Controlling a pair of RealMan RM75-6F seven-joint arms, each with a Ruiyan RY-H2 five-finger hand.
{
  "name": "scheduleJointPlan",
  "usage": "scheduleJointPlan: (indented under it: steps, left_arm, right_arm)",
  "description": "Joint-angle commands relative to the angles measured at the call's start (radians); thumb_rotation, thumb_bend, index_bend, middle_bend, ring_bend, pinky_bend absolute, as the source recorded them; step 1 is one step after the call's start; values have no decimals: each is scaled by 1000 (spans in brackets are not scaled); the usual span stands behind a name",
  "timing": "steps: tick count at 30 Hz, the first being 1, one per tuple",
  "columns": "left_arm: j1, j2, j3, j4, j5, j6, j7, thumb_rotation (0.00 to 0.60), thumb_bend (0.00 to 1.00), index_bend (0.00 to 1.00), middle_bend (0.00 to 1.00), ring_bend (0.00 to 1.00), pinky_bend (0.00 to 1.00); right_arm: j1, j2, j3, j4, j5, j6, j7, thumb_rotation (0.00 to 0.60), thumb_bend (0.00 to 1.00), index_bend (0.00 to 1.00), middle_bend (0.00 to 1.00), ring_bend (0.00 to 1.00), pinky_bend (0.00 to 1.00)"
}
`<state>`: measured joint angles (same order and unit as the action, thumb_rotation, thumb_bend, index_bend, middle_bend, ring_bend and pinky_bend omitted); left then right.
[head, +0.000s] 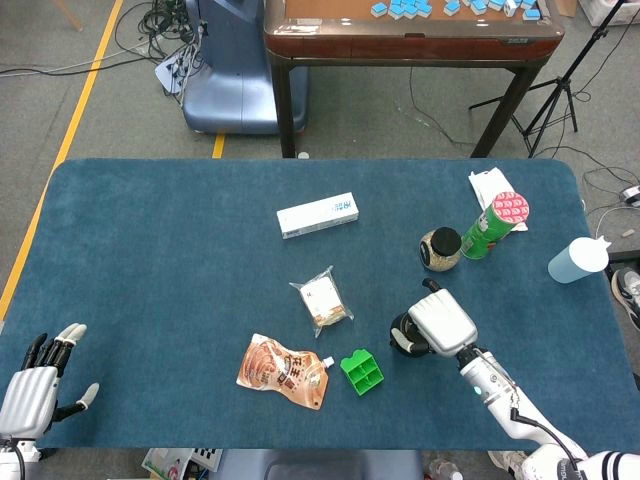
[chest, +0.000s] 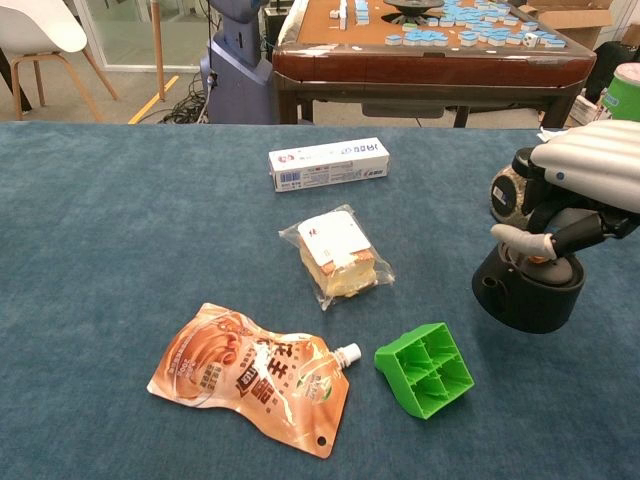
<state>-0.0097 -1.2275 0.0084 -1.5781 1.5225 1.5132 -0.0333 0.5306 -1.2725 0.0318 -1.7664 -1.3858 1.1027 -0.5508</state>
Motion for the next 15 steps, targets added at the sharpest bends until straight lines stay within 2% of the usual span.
scheduleJointPlan:
  steps: [1, 6, 15]
  left_arm:
    - [0, -1, 0, 1, 0, 0, -1, 600, 248, 92, 86, 127, 0]
    - [1, -1, -1, 4, -3, 0, -3, 600, 248, 92, 86, 127, 0]
    - [0, -3, -1, 10, -3, -3, -9, 600, 247, 92, 86, 126, 0]
  right_arm:
    - [1, -4, 0, 2, 3, -3, -6, 333, 457, 1000, 944, 835, 351]
    - [5, -8, -1, 2, 10, -15, -19, 353, 458, 1000, 944, 835, 409]
    - [16, -4, -3, -8, 13, -27, -77, 362, 458, 1000, 944, 837, 427]
